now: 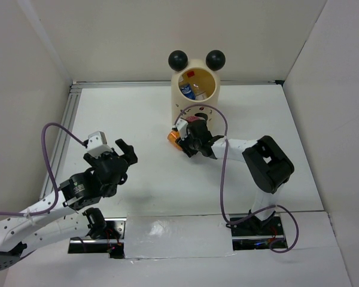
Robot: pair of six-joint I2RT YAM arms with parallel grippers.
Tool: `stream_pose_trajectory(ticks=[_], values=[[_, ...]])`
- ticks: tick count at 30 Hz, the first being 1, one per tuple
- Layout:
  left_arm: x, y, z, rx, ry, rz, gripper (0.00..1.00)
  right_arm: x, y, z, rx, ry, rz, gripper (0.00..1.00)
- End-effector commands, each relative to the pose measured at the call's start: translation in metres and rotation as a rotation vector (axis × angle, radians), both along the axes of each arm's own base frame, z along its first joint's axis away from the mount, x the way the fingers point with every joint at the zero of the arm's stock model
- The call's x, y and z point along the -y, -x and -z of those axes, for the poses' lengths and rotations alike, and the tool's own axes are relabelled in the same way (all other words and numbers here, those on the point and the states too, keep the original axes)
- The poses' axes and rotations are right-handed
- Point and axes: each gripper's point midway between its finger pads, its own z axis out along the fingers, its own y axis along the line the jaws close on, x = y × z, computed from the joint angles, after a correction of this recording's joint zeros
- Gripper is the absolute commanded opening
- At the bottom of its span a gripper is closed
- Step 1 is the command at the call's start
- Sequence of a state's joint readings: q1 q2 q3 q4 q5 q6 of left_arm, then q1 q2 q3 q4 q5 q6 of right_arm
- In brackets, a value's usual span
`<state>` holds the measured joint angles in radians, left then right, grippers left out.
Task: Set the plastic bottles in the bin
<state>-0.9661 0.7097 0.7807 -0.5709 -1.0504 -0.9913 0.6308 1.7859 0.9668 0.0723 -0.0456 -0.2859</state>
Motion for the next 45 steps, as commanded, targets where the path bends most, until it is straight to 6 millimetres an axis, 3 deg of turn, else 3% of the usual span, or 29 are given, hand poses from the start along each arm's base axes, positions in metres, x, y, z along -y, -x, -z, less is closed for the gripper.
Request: stream_pose_trajectory(ticks=[1,2,3,5,7,8,9,10,11,12,14,15,19,23,29,33,35,36,40,44,45], values=[[-0.004,0.001,-0.012,0.030,0.070,-0.045,1.00,-0.015,0.005,-0.006,-0.011,-0.022,-0.081,0.32],[-0.004,0.001,-0.012,0.030,0.070,-0.045,1.00,-0.017,0.012,-0.014,-0.010,-0.020,-0.113,0.20],[-0.004,0.000,-0.016,0.035,0.077,-0.045,1.00,-0.018,0.018,-0.017,-0.023,-0.025,-0.142,0.16],[-0.004,0.000,-0.016,0.035,0.078,-0.045,1.00,-0.027,0.035,-0.046,-0.024,-0.078,-0.247,0.13],[-0.004,-0.001,-0.015,0.034,0.067,-0.053,1.00,-0.034,0.069,-0.066,-0.077,-0.140,-0.400,0.11],[-0.004,-0.001,-0.019,0.040,0.076,-0.053,1.00,-0.038,0.078,-0.085,-0.063,-0.175,-0.455,0.11],[-0.004,-0.001,-0.019,0.039,0.067,-0.050,1.00,-0.041,0.086,-0.123,0.009,-0.221,-0.519,0.10],[-0.004,-0.001,-0.019,0.039,0.067,-0.050,1.00,-0.046,0.101,-0.143,0.010,-0.280,-0.584,0.09],[-0.005,-0.002,-0.021,0.049,0.072,-0.059,1.00,-0.043,0.103,-0.161,0.035,-0.310,-0.598,0.07],[-0.005,-0.002,-0.021,0.049,0.072,-0.059,1.00,-0.045,0.108,-0.194,0.071,-0.364,-0.596,0.07],[-0.005,-0.002,-0.018,0.047,0.062,-0.056,1.00,-0.039,0.100,-0.221,0.075,-0.427,-0.551,0.06],[-0.002,-0.004,-0.021,0.060,0.082,-0.057,1.00,-0.038,0.096,-0.245,0.077,-0.486,-0.514,0.06],[0.001,-0.005,-0.021,0.066,0.085,-0.044,1.00,-0.028,0.073,-0.291,0.153,-0.583,-0.408,0.06],[0.006,-0.006,-0.018,0.057,0.056,-0.029,1.00,-0.012,0.030,-0.323,0.345,-0.527,-0.238,0.05],[0.011,-0.007,-0.020,0.059,0.069,-0.010,1.00,0.026,-0.032,-0.337,0.519,-0.505,-0.161,0.05],[0.012,-0.007,-0.019,0.055,0.072,-0.002,1.00,0.041,-0.059,-0.350,0.596,-0.505,-0.134,0.04],[0.014,-0.006,-0.019,0.051,0.075,0.006,1.00,0.046,-0.079,-0.341,0.605,-0.491,-0.115,0.04],[0.014,-0.006,-0.019,0.051,0.075,0.006,1.00,0.045,-0.077,-0.349,0.618,-0.498,-0.131,0.04],[0.015,-0.007,-0.017,0.046,0.075,0.004,1.00,0.043,-0.096,-0.336,0.609,-0.473,-0.140,0.05],[0.017,-0.007,-0.016,0.042,0.077,0.012,1.00,0.044,-0.116,-0.304,0.526,-0.431,-0.114,0.19],[0.017,-0.007,-0.016,0.042,0.077,0.012,1.00,0.045,-0.116,-0.308,0.532,-0.423,-0.119,0.30]])
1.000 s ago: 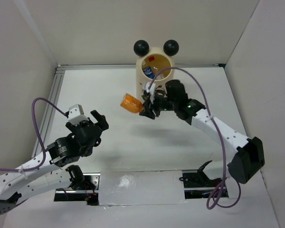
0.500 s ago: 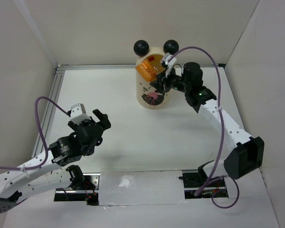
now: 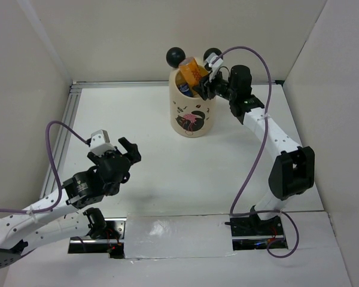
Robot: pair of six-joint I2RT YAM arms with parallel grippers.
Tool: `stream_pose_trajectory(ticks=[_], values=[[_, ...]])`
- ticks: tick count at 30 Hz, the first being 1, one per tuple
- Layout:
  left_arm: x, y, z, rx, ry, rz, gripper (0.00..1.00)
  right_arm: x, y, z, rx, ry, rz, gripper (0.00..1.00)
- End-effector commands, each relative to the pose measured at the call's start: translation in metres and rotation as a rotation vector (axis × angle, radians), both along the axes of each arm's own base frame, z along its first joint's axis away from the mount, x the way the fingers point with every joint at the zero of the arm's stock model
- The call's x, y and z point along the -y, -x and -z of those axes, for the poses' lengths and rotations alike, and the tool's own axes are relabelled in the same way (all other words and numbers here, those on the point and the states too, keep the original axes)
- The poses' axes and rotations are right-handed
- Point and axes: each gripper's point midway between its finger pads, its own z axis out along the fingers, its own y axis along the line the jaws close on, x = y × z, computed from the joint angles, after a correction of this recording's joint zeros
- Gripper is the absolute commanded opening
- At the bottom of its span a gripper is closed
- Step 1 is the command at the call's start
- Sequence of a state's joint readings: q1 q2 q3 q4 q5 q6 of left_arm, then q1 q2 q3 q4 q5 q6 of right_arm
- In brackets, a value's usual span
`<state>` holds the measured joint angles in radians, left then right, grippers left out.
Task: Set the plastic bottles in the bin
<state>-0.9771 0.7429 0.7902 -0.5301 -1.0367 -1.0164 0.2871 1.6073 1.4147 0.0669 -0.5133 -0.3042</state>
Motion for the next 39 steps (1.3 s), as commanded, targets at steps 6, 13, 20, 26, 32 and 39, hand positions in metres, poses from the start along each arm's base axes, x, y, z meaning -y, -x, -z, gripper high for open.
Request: stream_pose_trajectory(ticks=[6,13,20,26,32,39], values=[[0.004,-0.001,-0.008,0.028,0.048,-0.001,1.00,0.004,-0.006,-0.012,0.041,0.034,0.002,0.63],[0.008,-0.003,-0.004,0.017,0.040,0.007,1.00,0.006,0.017,-0.022,0.076,0.041,-0.032,0.88],[0.016,-0.006,-0.007,0.025,0.053,0.028,1.00,0.006,0.039,-0.042,0.116,0.036,-0.052,0.90],[0.030,-0.008,-0.012,0.028,0.016,0.107,1.00,0.016,0.066,-0.073,0.098,0.017,-0.011,1.00],[0.086,-0.007,-0.039,0.131,-0.069,0.463,1.00,0.063,0.080,-0.012,-0.339,-0.132,0.287,1.00],[0.097,-0.027,-0.028,0.112,-0.087,0.562,1.00,0.160,0.108,0.044,-0.377,-0.066,0.698,1.00]])
